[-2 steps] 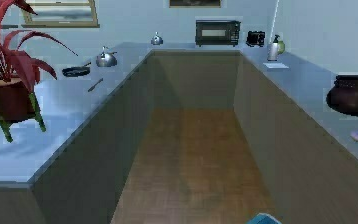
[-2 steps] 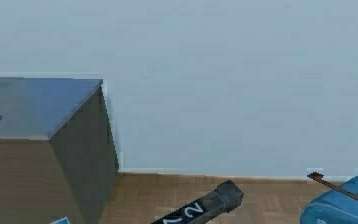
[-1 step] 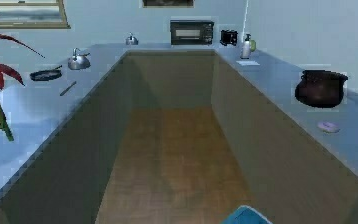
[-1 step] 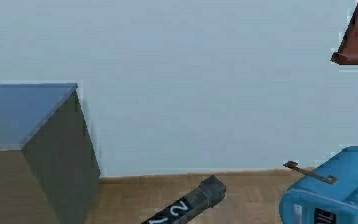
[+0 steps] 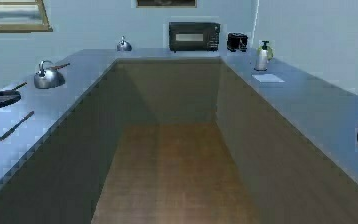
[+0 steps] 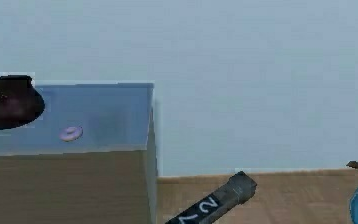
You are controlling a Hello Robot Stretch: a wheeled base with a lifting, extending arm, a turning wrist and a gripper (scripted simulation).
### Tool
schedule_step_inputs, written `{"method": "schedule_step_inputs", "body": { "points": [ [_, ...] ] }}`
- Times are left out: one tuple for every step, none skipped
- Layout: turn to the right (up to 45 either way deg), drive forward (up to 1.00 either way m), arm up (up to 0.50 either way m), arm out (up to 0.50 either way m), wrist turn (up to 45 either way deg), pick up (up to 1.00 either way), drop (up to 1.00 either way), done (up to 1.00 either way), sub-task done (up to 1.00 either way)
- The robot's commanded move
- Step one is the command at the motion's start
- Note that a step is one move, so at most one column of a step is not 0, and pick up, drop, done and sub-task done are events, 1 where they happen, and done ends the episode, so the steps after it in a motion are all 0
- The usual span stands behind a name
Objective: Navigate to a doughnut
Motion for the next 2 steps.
{"method": "schedule_step_inputs", "body": {
  "points": [
    [45.0, 0.00, 0.00, 0.00, 0.0, 0.00, 0.00, 0.00, 0.00],
    [15.0, 0.00, 0.00, 0.00, 0.0, 0.00, 0.00, 0.00, 0.00]
  ]
}}
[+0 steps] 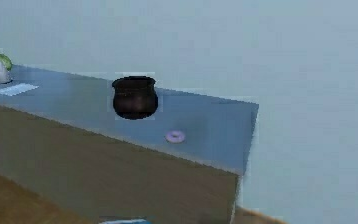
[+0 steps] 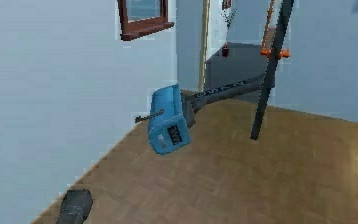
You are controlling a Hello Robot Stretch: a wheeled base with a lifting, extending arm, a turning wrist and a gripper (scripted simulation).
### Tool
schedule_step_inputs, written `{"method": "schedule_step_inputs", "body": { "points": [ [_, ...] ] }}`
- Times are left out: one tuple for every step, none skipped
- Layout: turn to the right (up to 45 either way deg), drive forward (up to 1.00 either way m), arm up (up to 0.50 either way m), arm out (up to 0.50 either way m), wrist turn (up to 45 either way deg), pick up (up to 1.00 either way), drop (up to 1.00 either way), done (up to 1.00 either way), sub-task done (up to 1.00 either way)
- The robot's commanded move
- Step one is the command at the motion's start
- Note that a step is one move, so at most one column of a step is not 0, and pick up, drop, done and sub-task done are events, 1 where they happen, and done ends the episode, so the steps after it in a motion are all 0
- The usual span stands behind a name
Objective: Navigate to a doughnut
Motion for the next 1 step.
{"method": "schedule_step_inputs", "body": {
  "points": [
    [0.0, 0.00, 0.00, 0.00, 0.0, 0.00, 0.00, 1.00, 0.00]
  ]
}}
